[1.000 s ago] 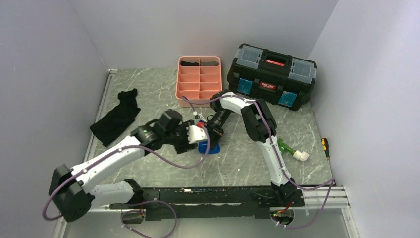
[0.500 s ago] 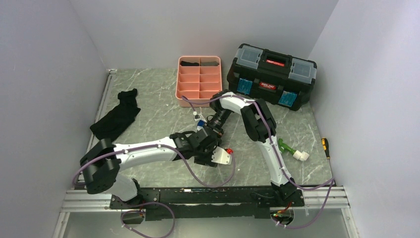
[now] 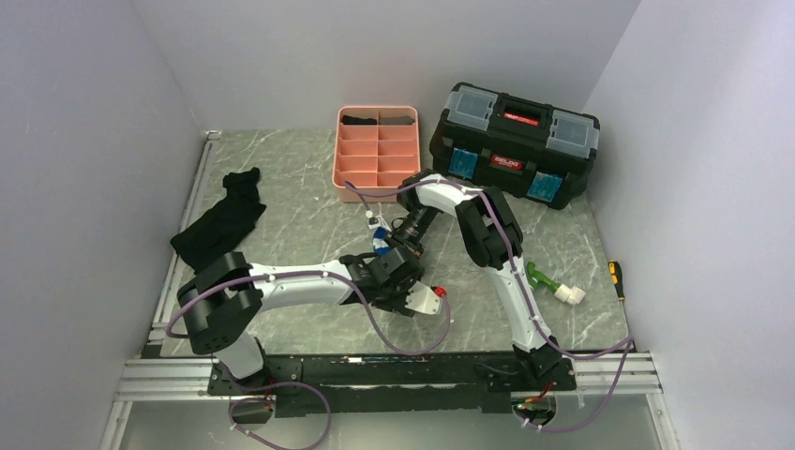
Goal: Roll the underwear
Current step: Roll the underwear to the center of the board.
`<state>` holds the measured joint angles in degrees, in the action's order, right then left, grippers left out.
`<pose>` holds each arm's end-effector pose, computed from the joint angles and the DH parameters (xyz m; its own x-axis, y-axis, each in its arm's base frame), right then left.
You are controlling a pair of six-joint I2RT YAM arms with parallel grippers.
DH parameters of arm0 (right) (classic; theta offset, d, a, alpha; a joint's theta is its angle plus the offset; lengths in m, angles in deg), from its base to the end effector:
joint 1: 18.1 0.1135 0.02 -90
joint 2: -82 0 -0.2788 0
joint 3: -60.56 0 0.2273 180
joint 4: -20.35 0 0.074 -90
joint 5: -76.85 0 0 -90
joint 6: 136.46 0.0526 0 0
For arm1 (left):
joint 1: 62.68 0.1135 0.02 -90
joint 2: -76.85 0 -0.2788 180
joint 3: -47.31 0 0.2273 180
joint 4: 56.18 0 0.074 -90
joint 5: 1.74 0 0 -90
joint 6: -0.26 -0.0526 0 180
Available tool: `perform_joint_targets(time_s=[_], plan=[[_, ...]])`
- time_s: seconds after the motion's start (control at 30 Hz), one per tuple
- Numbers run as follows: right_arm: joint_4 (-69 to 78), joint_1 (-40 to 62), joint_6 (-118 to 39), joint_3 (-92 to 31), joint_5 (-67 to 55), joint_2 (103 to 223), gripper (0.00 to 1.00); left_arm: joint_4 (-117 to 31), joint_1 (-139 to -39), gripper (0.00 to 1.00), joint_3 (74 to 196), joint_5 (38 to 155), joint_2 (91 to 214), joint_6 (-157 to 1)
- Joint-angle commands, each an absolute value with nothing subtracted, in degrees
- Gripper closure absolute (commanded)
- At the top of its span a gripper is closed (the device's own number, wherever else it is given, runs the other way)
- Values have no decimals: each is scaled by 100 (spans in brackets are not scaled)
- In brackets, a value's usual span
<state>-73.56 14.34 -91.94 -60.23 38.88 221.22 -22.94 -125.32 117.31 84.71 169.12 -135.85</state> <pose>0.3207 0.2530 0.1254 -0.4923 -0.8327 -0.2534 -0.6107 0.1230 0.7823 0.1468 -0.2765 0.2017 0.3646 0.8605 -0.3558 0.8764 -0.1880 0.4435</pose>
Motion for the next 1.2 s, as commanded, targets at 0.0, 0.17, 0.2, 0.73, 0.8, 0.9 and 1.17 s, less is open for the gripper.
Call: perform_joint_targets(time_s=[0.0, 0.17, 0.2, 0.73, 0.8, 0.9, 1.17], plan=[[-7074, 1503, -9439, -5992, 3774, 22329, 100, -2496, -12415, 33, 11673, 8392, 17015, -13674], [-7075, 1492, -9436, -6003, 3773, 22339, 100, -2489, -12305, 35, 11561, 8421, 17038, -13680], [-7079, 1498, -9437, -6008, 3773, 22348, 100, -2482, -12292, 36, 11552, 8425, 17052, -13671], [-7079, 1481, -9421, -6003, 3774, 22319, 100, -2534, -12118, 52, 11271, 8713, 17243, -13408], [-7093, 1484, -9410, -6019, 3778, 22324, 100, -2545, -12098, 54, 11245, 8747, 17290, -13406], [-7092, 1477, -9402, -6013, 3782, 22309, 100, -2524, -12066, 62, 11257, 8773, 17362, -13394], [-7096, 1468, -9367, -6030, 3791, 22284, 100, -2412, -12026, 85, 11336, 8900, 17500, -13398]])
